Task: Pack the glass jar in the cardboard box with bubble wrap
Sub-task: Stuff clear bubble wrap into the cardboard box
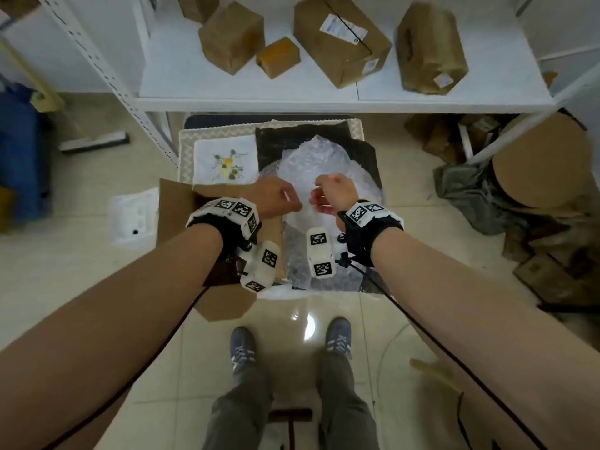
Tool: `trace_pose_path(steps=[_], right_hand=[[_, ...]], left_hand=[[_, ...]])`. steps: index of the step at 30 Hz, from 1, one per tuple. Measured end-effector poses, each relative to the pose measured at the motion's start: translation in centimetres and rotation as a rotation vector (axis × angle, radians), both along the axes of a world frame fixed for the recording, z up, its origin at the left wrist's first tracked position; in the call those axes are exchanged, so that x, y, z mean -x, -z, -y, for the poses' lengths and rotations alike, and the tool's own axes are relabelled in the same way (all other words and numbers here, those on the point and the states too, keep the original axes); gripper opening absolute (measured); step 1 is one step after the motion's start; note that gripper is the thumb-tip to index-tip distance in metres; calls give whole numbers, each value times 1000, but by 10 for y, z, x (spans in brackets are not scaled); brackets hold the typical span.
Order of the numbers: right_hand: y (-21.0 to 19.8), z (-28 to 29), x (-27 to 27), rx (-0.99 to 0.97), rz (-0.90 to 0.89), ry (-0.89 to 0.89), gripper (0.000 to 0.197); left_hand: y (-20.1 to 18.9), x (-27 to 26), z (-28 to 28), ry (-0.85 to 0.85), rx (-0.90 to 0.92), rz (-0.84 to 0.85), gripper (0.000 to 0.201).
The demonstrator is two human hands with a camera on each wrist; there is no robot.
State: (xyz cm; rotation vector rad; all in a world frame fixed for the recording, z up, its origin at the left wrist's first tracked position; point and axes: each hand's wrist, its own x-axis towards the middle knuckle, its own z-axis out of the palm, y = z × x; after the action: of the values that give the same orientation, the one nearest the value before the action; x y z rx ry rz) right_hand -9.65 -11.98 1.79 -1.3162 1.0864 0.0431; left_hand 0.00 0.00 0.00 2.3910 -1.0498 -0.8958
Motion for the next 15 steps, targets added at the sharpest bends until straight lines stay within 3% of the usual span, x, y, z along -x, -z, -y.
trace_pose_path(steps=[2,6,10,15], right_hand=[[24,0,-1,35,-8,-5,6],[78,1,-6,57,-3,-43,25],[115,1,-13,-18,13,-96,7],[161,-1,-19,33,53,-274,35]], left_hand=[[15,-3,3,6,19,44,22],[47,-16,5,-44,94,59,21],[57,-24,11,-23,128,93,30],[72,-23,23,36,124,170,33]])
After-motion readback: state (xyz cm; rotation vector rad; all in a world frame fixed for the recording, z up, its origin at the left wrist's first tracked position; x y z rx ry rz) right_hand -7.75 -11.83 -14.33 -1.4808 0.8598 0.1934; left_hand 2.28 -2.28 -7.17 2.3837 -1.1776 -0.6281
